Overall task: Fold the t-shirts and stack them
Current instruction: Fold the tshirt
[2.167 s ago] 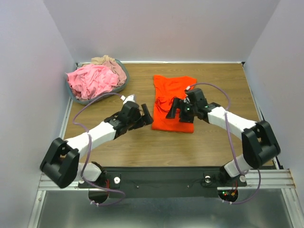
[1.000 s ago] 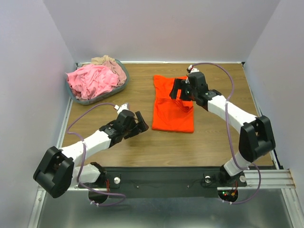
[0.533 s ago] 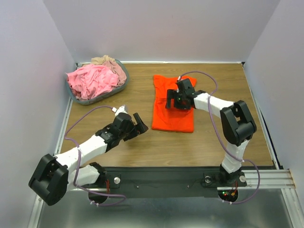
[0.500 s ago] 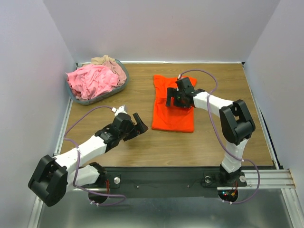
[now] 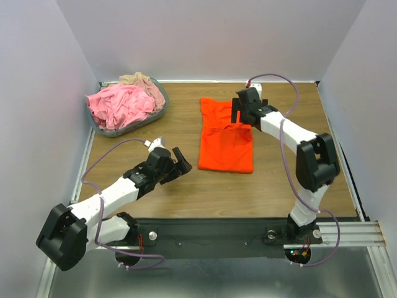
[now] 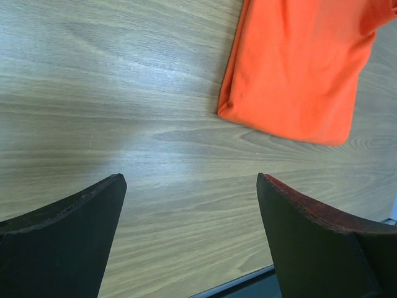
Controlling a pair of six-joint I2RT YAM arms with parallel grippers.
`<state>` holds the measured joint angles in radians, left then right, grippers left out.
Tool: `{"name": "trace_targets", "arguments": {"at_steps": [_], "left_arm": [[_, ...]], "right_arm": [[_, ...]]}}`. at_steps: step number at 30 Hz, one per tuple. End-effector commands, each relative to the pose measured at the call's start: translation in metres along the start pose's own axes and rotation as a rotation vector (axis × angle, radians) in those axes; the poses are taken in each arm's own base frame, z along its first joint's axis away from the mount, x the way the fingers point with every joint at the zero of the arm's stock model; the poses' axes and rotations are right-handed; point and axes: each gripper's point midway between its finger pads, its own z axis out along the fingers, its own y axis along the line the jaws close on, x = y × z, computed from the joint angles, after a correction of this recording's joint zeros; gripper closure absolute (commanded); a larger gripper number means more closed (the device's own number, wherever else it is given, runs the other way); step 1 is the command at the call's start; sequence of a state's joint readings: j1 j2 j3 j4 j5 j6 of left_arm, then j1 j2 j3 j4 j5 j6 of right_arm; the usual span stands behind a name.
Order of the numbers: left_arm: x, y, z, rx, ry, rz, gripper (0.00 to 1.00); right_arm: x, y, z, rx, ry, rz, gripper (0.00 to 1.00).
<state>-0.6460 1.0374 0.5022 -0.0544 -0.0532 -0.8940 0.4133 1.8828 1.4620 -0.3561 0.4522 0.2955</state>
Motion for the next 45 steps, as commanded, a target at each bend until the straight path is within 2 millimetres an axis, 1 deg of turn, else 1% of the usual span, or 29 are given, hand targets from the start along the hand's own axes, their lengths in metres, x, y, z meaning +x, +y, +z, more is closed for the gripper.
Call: {"name": "trace_targets", "arguments": {"at_steps": [1, 2, 3, 4, 6, 7, 10, 11, 14, 15, 20, 22, 27, 28, 29, 30, 31, 32, 33, 35, 36, 37, 38, 39, 41, 42, 43, 44, 45], "left_arm": [[-0.023, -0.034, 0.005, 0.078, -0.052, 0.036, 0.02], [-0.02, -0.033, 0.013, 0.064, -0.033, 0.046, 0.02], [-0.02, -0.037, 0.017, 0.071, -0.023, 0.054, 0.02], [-0.026, -0.051, 0.019, 0.107, -0.03, 0.068, 0.02], [-0.026, -0.055, 0.034, 0.1, -0.015, 0.084, 0.01], [-0.023, -0.063, 0.037, 0.131, 0.012, 0.092, 0.02], [-0.017, -0.069, 0.056, 0.138, 0.055, 0.103, 0.04], [-0.011, -0.065, 0.066, 0.121, 0.078, 0.105, 0.07], [-0.003, -0.065, 0.08, 0.11, 0.118, 0.112, 0.16], [-0.001, -0.064, 0.083, 0.109, 0.129, 0.11, 0.23], [0.015, -0.06, 0.089, 0.12, 0.164, 0.096, 0.31], [0.024, -0.058, 0.09, 0.116, 0.185, 0.099, 0.4], [0.037, -0.049, 0.097, 0.092, 0.219, 0.092, 0.65], [0.04, -0.047, 0.099, 0.084, 0.23, 0.093, 0.71], [0.042, -0.046, 0.098, 0.083, 0.237, 0.09, 0.82], [0.047, -0.045, 0.096, 0.086, 0.246, 0.094, 0.87], [0.046, -0.043, 0.096, 0.077, 0.232, 0.095, 0.98], [0.045, -0.045, 0.093, 0.08, 0.221, 0.088, 1.0], [0.046, -0.042, 0.092, 0.074, 0.221, 0.087, 1.0], [0.049, -0.045, 0.086, 0.089, 0.221, 0.093, 1.0], [0.05, -0.047, 0.079, 0.101, 0.216, 0.091, 1.0], [0.052, -0.048, 0.074, 0.109, 0.216, 0.095, 1.0], [0.057, -0.06, 0.062, 0.145, 0.216, 0.105, 1.0], [0.065, -0.058, 0.055, 0.149, 0.224, 0.111, 1.0], [0.07, -0.064, 0.036, 0.155, 0.2, 0.124, 1.0], [0.085, -0.064, 0.026, 0.155, 0.22, 0.13, 1.0], [0.09, -0.06, 0.018, 0.144, 0.23, 0.13, 1.0], [0.082, -0.066, 0.008, 0.171, 0.19, 0.117, 1.0], [0.09, -0.061, 0.003, 0.173, 0.205, 0.101, 1.0]], "right_arm": [[0.015, 0.002, -0.065, -0.161, 0.025, 0.162, 0.0], [0.037, 0.01, -0.074, -0.224, 0.092, 0.233, 0.0], [0.052, 0.01, -0.082, -0.252, 0.125, 0.26, 0.0], [0.088, 0.003, -0.091, -0.259, 0.191, 0.277, 0.0], [0.114, 0.003, -0.103, -0.292, 0.253, 0.331, 0.0], [0.135, -0.004, -0.11, -0.295, 0.288, 0.34, 0.0], [0.158, -0.009, -0.121, -0.312, 0.327, 0.369, 0.0], [0.169, -0.015, -0.125, -0.303, 0.332, 0.37, 0.0], [0.175, -0.025, -0.123, -0.263, 0.315, 0.379, 0.01], [0.181, -0.028, -0.122, -0.26, 0.323, 0.351, 0.02], [0.205, -0.02, -0.117, -0.28, 0.405, 0.344, 0.08], [0.215, -0.014, -0.114, -0.301, 0.45, 0.336, 0.1], [0.219, -0.01, -0.106, -0.306, 0.458, 0.335, 0.19], [0.22, -0.007, -0.108, -0.324, 0.47, 0.334, 0.21], [0.22, -0.006, -0.108, -0.335, 0.47, 0.317, 0.24], [0.219, -0.006, -0.109, -0.341, 0.468, 0.312, 0.36], [0.218, -0.006, -0.11, -0.347, 0.462, 0.308, 0.44], [0.219, -0.007, -0.11, -0.344, 0.457, 0.302, 0.53], [0.216, -0.009, -0.111, -0.347, 0.442, 0.296, 0.7], [0.216, -0.011, -0.114, -0.347, 0.431, 0.298, 0.81], [0.213, -0.009, -0.121, -0.38, 0.421, 0.298, 0.9], [0.213, -0.008, -0.127, -0.403, 0.423, 0.298, 0.94], [0.211, -0.003, -0.137, -0.457, 0.426, 0.297, 0.95], [0.209, -0.005, -0.148, -0.487, 0.407, 0.298, 0.99], [0.204, -0.008, -0.162, -0.514, 0.38, 0.305, 1.0], [0.208, -0.015, -0.168, -0.494, 0.391, 0.305, 1.0], [0.2, -0.019, -0.179, -0.513, 0.345, 0.316, 1.0], [0.199, -0.022, -0.184, -0.512, 0.337, 0.321, 1.0], [0.202, -0.026, -0.19, -0.509, 0.339, 0.322, 1.0]]}}
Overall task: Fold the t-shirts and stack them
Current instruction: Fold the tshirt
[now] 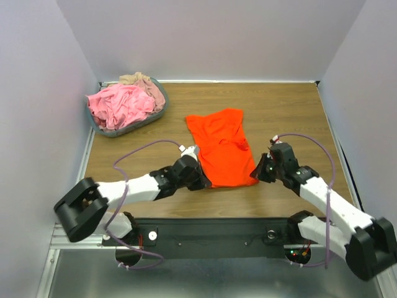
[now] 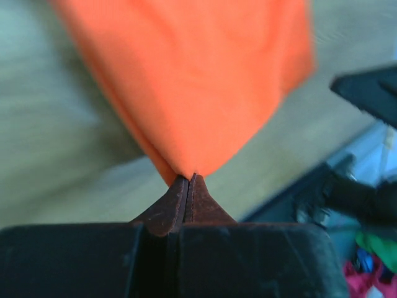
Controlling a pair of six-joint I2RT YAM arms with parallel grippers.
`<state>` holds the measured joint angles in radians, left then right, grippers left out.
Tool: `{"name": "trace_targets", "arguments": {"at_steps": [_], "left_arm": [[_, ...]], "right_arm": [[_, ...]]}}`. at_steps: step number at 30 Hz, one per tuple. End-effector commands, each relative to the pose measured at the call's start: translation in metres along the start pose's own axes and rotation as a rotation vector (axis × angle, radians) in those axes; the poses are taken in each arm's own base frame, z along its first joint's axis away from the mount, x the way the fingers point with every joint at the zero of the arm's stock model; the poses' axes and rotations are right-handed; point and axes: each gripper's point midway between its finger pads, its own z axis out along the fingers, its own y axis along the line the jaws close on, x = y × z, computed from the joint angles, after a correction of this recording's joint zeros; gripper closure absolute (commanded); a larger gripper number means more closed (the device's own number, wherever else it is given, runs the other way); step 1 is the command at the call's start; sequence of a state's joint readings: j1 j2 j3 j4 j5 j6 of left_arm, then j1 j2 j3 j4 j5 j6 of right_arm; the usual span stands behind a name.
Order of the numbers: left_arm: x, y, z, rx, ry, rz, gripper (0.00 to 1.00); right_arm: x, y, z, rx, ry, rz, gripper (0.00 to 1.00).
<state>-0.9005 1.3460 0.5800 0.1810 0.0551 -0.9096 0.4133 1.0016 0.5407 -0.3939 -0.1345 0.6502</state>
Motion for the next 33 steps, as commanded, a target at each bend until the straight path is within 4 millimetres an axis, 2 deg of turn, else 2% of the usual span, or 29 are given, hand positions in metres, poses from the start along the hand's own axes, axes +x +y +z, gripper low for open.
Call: {"name": "trace_targets", "arguments": {"at_steps": [1, 2, 5, 6, 8, 9, 12, 13, 16, 20, 24, 27, 30, 31, 32, 33], "left_arm": [[0.007, -0.005, -0.031, 0.026, -0.053, -0.061, 1.0], [0.013, -0.001, -0.031, 0.02, -0.034, -0.065, 1.0], [0.009, -0.009, -0.046, 0.056, -0.054, -0.066, 1.0], [0.007, -0.008, -0.047, 0.054, -0.065, -0.067, 1.0], [0.005, -0.006, -0.049, 0.041, -0.074, -0.064, 1.0], [0.006, -0.004, -0.048, 0.031, -0.068, -0.063, 1.0], [0.015, 0.002, -0.045, 0.007, -0.04, -0.077, 1.0], [0.02, 0.007, -0.044, -0.004, -0.029, -0.079, 1.0], [0.029, 0.018, -0.041, -0.028, -0.015, -0.101, 1.0], [0.031, 0.019, -0.042, -0.026, -0.018, -0.113, 1.0], [0.03, 0.019, -0.044, -0.02, -0.027, -0.112, 1.0], [0.03, 0.019, -0.045, -0.018, -0.03, -0.118, 1.0], [0.03, 0.019, -0.046, -0.015, -0.034, -0.121, 1.0], [0.03, 0.017, -0.047, -0.01, -0.033, -0.121, 1.0], [0.028, 0.015, -0.048, -0.004, -0.038, -0.119, 1.0], [0.026, 0.012, -0.05, 0.008, -0.042, -0.111, 1.0]], "right_arm": [[0.007, 0.007, -0.03, -0.055, -0.021, -0.015, 0.99], [0.008, 0.007, -0.033, -0.059, -0.026, -0.015, 1.0], [0.008, 0.015, -0.042, -0.096, -0.021, -0.034, 0.99], [0.006, 0.012, -0.041, -0.075, -0.029, -0.037, 0.9], [0.006, 0.004, -0.035, -0.029, -0.018, -0.026, 0.83], [0.011, -0.002, -0.027, 0.006, 0.018, -0.012, 0.83], [0.03, -0.009, -0.015, 0.023, 0.116, 0.011, 0.73], [0.036, -0.011, -0.01, 0.027, 0.138, 0.015, 0.6], [0.053, -0.015, -0.002, 0.001, 0.2, 0.015, 0.51], [0.059, -0.018, 0.007, -0.005, 0.213, 0.016, 0.5], [0.062, -0.026, 0.019, 0.029, 0.227, 0.028, 0.51], [0.063, -0.026, 0.026, 0.022, 0.231, 0.037, 0.61], [0.064, -0.018, 0.028, -0.025, 0.24, 0.043, 0.95], [0.061, -0.014, 0.026, -0.042, 0.231, 0.041, 1.0], [0.057, -0.01, 0.025, -0.057, 0.218, 0.036, 1.0], [0.045, 0.001, 0.018, -0.092, 0.173, 0.024, 1.0]]}}
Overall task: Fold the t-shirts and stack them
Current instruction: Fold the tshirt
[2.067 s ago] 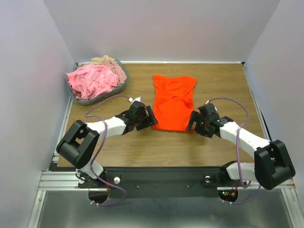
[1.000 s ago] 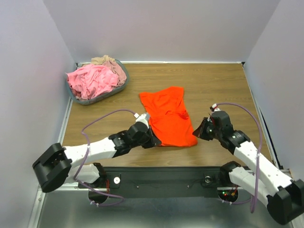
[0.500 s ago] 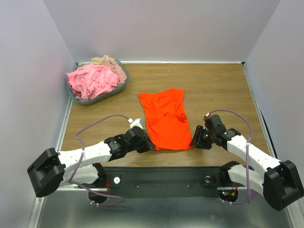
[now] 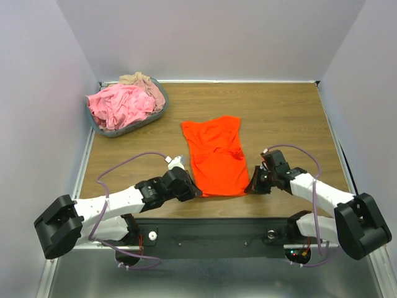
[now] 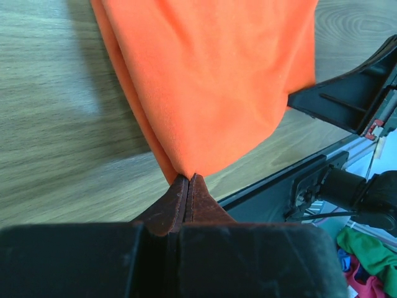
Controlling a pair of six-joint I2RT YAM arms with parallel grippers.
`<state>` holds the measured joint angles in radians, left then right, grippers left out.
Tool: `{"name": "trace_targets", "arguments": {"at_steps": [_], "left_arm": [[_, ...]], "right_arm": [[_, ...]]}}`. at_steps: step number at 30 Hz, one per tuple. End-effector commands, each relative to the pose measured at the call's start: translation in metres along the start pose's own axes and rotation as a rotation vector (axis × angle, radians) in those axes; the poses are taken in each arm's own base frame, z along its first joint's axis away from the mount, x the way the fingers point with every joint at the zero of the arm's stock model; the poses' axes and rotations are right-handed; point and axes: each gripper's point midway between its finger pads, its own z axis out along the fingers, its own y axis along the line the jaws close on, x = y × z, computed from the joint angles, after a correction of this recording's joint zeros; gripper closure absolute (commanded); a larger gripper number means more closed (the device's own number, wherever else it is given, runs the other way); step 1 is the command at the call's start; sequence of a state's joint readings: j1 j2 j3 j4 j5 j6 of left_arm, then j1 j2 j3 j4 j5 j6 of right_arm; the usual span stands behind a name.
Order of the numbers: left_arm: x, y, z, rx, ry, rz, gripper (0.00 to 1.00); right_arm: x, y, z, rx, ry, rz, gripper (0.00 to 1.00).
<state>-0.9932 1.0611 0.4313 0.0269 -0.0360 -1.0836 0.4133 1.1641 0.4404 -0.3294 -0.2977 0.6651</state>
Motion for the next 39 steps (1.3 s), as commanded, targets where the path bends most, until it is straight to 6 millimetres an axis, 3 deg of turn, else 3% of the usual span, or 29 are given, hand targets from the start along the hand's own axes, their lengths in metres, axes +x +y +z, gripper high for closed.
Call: {"name": "trace_targets", "arguments": {"at_steps": [1, 8, 13, 17, 18, 19, 21, 22, 26, 27, 28, 31, 35, 36, 38, 39], "left_arm": [[-0.007, -0.008, -0.007, 0.035, -0.038, 0.003, 1.0], [-0.055, -0.043, -0.029, 0.062, -0.202, 0.037, 1.0], [-0.096, -0.057, -0.035, 0.032, -0.281, 0.072, 1.0], [-0.152, -0.059, -0.038, 0.002, -0.368, 0.05, 1.0], [-0.161, -0.057, -0.035, -0.013, -0.381, 0.062, 1.0], [-0.177, -0.06, -0.039, -0.012, -0.414, 0.053, 1.0], [-0.191, -0.057, -0.034, -0.041, -0.427, 0.061, 1.0], [-0.202, -0.064, -0.036, -0.036, -0.443, 0.07, 1.0], [-0.237, -0.057, -0.028, -0.069, -0.469, 0.079, 1.0], [-0.239, -0.053, -0.017, -0.077, -0.44, 0.088, 1.0], [-0.256, -0.05, -0.018, -0.089, -0.46, 0.079, 1.0], [-0.274, -0.026, -0.002, -0.169, -0.456, 0.039, 1.0], [-0.306, -0.018, 0.014, -0.208, -0.476, 0.009, 1.0], [-0.307, -0.011, 0.028, -0.221, -0.45, 0.009, 1.0], [-0.326, -0.011, 0.033, -0.224, -0.47, 0.001, 1.0], [-0.327, 0.002, 0.048, -0.255, -0.445, -0.009, 1.0]], "right_arm": [[-0.022, 0.028, -0.015, -0.103, -0.107, -0.051, 1.0], [-0.084, 0.077, -0.07, -0.154, -0.336, -0.084, 1.0], [-0.134, 0.109, -0.094, -0.142, -0.456, -0.097, 1.0], [-0.175, 0.13, -0.103, -0.113, -0.529, -0.109, 1.0], [-0.189, 0.143, -0.113, -0.126, -0.567, -0.121, 1.0], [-0.198, 0.14, -0.104, -0.091, -0.564, -0.122, 1.0], [-0.212, 0.149, -0.105, -0.09, -0.576, -0.134, 1.0], [-0.229, 0.154, -0.108, -0.071, -0.61, -0.136, 1.0], [-0.263, 0.158, -0.103, -0.05, -0.635, -0.124, 1.0], [-0.27, 0.159, -0.102, -0.051, -0.636, -0.121, 1.0], [-0.281, 0.16, -0.104, -0.057, -0.644, -0.119, 1.0], [-0.296, 0.153, -0.081, -0.044, -0.6, -0.129, 1.0], [-0.33, 0.144, -0.056, 0.019, -0.604, -0.151, 1.0], [-0.342, 0.145, -0.047, 0.015, -0.6, -0.15, 1.0], [-0.351, 0.143, -0.033, 0.005, -0.577, -0.154, 1.0], [-0.357, 0.145, -0.029, -0.002, -0.576, -0.155, 1.0]]}}
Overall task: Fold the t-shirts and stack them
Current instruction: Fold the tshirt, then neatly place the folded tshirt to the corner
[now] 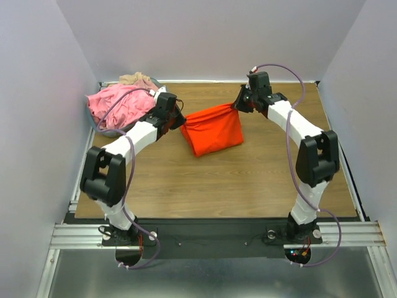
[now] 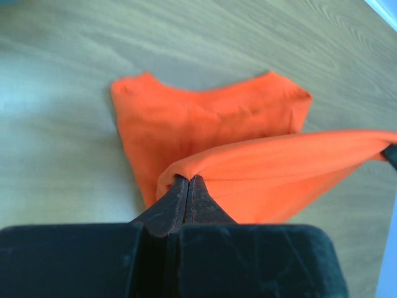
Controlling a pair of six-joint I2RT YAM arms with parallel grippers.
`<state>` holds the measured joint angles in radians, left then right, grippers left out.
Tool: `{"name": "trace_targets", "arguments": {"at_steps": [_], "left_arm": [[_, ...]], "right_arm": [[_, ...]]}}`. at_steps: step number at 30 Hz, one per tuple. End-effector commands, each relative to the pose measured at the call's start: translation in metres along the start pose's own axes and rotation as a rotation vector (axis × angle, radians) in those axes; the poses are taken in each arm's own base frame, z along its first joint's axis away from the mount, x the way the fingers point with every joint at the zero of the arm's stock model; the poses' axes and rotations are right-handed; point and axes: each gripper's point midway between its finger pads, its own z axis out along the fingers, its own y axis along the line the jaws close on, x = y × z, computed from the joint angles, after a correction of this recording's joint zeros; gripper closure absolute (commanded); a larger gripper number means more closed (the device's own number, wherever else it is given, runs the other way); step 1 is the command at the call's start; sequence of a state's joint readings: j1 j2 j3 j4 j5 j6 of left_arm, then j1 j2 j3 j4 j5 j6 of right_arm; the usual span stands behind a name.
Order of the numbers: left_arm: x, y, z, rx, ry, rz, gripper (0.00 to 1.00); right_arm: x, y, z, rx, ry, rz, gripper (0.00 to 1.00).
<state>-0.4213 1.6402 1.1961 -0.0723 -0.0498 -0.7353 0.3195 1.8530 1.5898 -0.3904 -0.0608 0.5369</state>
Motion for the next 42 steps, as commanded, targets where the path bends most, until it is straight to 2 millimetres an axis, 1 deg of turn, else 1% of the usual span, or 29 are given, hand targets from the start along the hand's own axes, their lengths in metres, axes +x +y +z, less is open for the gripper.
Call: {"name": "trace_targets", "arguments": {"at_steps": [1, 2, 3, 4, 5, 6, 7, 8, 10, 11, 12, 13, 14, 16, 20, 22, 25, 26, 27, 29, 32, 33, 34, 36, 37, 38, 40, 41, 42], "left_arm": [[-0.028, 0.009, 0.028, -0.048, -0.034, 0.011, 1.0], [-0.036, 0.004, 0.034, -0.043, -0.043, 0.006, 1.0], [-0.033, 0.018, 0.048, -0.079, -0.026, 0.002, 1.0], [-0.036, 0.021, 0.055, -0.095, -0.028, -0.014, 0.73], [-0.043, 0.016, 0.059, -0.083, -0.023, -0.021, 0.61], [-0.037, 0.022, 0.07, -0.093, 0.006, -0.019, 0.53], [-0.041, 0.022, 0.073, -0.09, 0.008, -0.016, 0.39], [-0.045, 0.017, 0.073, -0.077, 0.005, -0.012, 0.32], [-0.049, 0.007, 0.067, -0.047, -0.002, -0.009, 0.23], [-0.05, 0.003, 0.064, -0.029, -0.013, -0.01, 0.21], [-0.055, -0.007, 0.053, 0.0, -0.035, -0.005, 0.2], [-0.053, -0.017, 0.047, 0.022, -0.039, 0.007, 0.19], [-0.053, -0.024, 0.037, 0.046, -0.054, 0.02, 0.18], [-0.048, -0.034, 0.029, 0.071, -0.054, 0.039, 0.16], [-0.016, -0.056, 0.022, 0.137, 0.005, 0.079, 0.15], [0.0, -0.058, 0.027, 0.15, 0.044, 0.078, 0.15], [0.032, -0.058, 0.036, 0.169, 0.12, 0.077, 0.15], [0.046, -0.059, 0.041, 0.181, 0.139, 0.077, 0.15], [0.048, -0.059, 0.042, 0.184, 0.141, 0.068, 0.15], [0.073, -0.049, 0.051, 0.163, 0.194, 0.054, 0.15], [0.105, -0.028, 0.059, 0.141, 0.262, 0.031, 0.16], [0.113, -0.022, 0.06, 0.13, 0.276, 0.028, 0.16], [0.127, -0.007, 0.059, 0.102, 0.305, 0.029, 0.16], [0.135, 0.005, 0.053, 0.079, 0.311, 0.026, 0.16], [0.142, 0.011, 0.049, 0.07, 0.321, 0.023, 0.16], [0.16, 0.03, 0.042, 0.039, 0.352, 0.024, 0.16], [0.166, 0.033, 0.03, 0.043, 0.349, 0.02, 0.17], [0.181, 0.047, 0.021, 0.017, 0.375, 0.03, 0.17], [0.179, 0.043, 0.011, 0.034, 0.363, 0.026, 0.17]], "right_arm": [[-0.037, -0.009, 0.03, 0.001, -0.062, -0.027, 1.0], [-0.041, -0.011, 0.037, 0.004, -0.065, -0.026, 0.99], [-0.041, -0.013, 0.047, 0.008, -0.059, -0.03, 1.0], [-0.041, -0.018, 0.055, 0.026, -0.06, -0.032, 0.99], [-0.04, -0.023, 0.07, 0.029, -0.049, -0.027, 0.92], [-0.039, -0.023, 0.075, 0.016, -0.039, -0.027, 0.87], [-0.036, -0.019, 0.079, -0.019, -0.014, -0.029, 0.83], [-0.037, -0.019, 0.083, -0.04, -0.007, -0.03, 0.63], [-0.039, -0.013, 0.08, -0.079, 0.004, -0.038, 0.43], [-0.042, -0.008, 0.074, -0.096, -0.001, -0.046, 0.27], [-0.043, -0.004, 0.068, -0.113, -0.001, -0.053, 0.18], [-0.04, 0.002, 0.063, -0.146, 0.015, -0.058, 0.06], [-0.038, 0.006, 0.053, -0.163, 0.021, -0.064, 0.0], [-0.032, 0.01, 0.044, -0.197, 0.041, -0.077, 0.0], [-0.005, 0.018, 0.03, -0.279, 0.127, -0.056, 0.0], [0.019, 0.019, 0.032, -0.332, 0.209, -0.032, 0.0], [0.039, 0.014, 0.04, -0.336, 0.264, 0.005, 0.0], [0.055, 0.007, 0.047, -0.315, 0.299, 0.023, 0.0], [0.062, 0.004, 0.05, -0.302, 0.31, 0.025, 0.0], [0.082, -0.011, 0.061, -0.25, 0.344, 0.047, 0.0], [0.102, -0.029, 0.068, -0.169, 0.367, 0.082, 0.0], [0.12, -0.042, 0.065, -0.127, 0.384, 0.092, 0.0], [0.129, -0.042, 0.062, -0.117, 0.389, 0.086, 0.0], [0.158, -0.054, 0.047, -0.09, 0.424, 0.098, 0.0], [0.166, -0.055, 0.044, -0.085, 0.424, 0.106, 0.0], [0.175, -0.055, 0.037, -0.081, 0.429, 0.103, 0.0], [0.194, -0.06, 0.019, -0.06, 0.432, 0.111, 0.0], [0.197, -0.062, 0.013, -0.05, 0.425, 0.111, 0.0], [0.204, -0.066, 0.006, -0.033, 0.425, 0.113, 0.0]]}}
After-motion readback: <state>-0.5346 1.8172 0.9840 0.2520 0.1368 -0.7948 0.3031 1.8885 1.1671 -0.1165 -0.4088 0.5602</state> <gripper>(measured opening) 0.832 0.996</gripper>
